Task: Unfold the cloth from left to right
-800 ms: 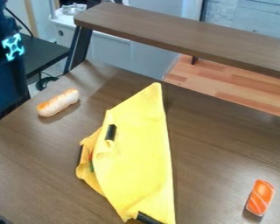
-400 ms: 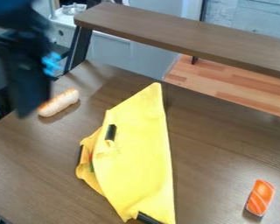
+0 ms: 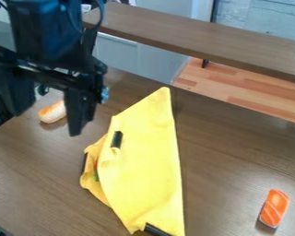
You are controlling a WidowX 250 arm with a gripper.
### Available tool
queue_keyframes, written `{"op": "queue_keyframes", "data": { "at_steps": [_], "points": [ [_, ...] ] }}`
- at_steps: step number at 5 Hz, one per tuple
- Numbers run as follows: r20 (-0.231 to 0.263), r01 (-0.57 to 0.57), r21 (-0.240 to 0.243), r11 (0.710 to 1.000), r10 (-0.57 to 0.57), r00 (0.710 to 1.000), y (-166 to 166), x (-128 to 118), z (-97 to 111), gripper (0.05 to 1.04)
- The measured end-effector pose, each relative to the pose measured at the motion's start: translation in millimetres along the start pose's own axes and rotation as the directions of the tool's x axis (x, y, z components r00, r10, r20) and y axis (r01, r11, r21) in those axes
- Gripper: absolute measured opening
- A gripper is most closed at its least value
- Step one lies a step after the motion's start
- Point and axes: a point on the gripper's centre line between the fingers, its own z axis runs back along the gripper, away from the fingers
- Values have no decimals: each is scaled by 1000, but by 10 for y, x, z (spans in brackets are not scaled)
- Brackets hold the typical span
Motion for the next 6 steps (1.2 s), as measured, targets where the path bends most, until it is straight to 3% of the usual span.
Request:
{"op": "queue_keyframes", "data": {
  "at_steps": [4,6],
  "points": [
    [22,-98,32,995,97,995,205,784,-983,999],
    [49,-148,108,983,143,988,265,1126,-1272,999]
  ]
}}
